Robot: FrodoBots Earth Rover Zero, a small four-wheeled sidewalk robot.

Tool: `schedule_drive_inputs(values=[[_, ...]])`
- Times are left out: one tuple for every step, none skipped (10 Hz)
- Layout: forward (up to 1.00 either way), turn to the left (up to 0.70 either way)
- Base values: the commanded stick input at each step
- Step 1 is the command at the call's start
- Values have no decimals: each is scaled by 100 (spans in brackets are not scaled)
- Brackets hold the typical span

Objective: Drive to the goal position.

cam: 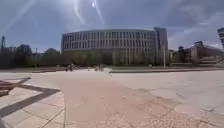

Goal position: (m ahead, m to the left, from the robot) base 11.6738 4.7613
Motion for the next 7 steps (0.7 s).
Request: schedule_drive_inputs(values=[[50, 0], [50, 0], [50, 0], [50, 0], [50, 0], [50, 0], [50, 0]])
